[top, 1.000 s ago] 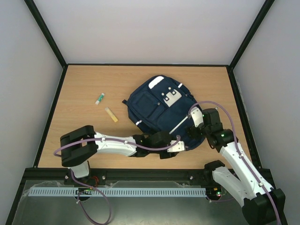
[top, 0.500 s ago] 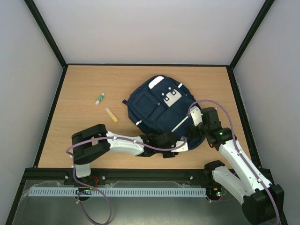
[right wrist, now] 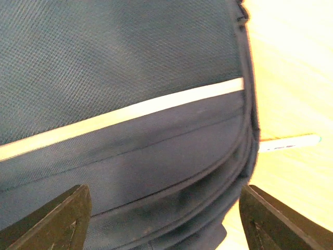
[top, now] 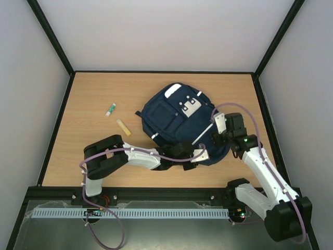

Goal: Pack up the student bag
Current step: Zip the student bag at the center of the board.

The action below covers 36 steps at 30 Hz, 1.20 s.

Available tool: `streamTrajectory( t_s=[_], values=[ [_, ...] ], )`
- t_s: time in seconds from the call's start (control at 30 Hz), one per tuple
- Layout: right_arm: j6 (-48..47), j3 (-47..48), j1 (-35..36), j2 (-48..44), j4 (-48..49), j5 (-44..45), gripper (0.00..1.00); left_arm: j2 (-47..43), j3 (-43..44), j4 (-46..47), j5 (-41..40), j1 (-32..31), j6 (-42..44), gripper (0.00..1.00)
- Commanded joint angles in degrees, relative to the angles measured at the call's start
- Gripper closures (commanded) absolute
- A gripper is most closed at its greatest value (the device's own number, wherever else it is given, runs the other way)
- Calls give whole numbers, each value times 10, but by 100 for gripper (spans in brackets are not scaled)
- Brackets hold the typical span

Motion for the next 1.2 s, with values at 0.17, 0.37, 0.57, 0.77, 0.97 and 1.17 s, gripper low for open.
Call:
streamTrajectory(
  t_s=[0.17,0.37,0.57,0.77,0.97,1.17],
  values=[
    [-66,130,-145,120,-113,-165,41,58,35,172,46,102,-93,95],
    [-101,106,-170,143,-131,-249,57,82,44,195,59,124,-117,95],
    [-134,51,-169,133,-92,-284,58,72,22,230,77,136,-148,96],
    [-159,27,-166,138,-49,-310,63,67,8,260,94,143,-181,96],
    [-168,30,-155,156,-29,-336,66,70,7,268,102,146,-192,96],
    [-164,27,-121,162,-25,-340,68,70,7,268,102,147,-193,96]
  ],
)
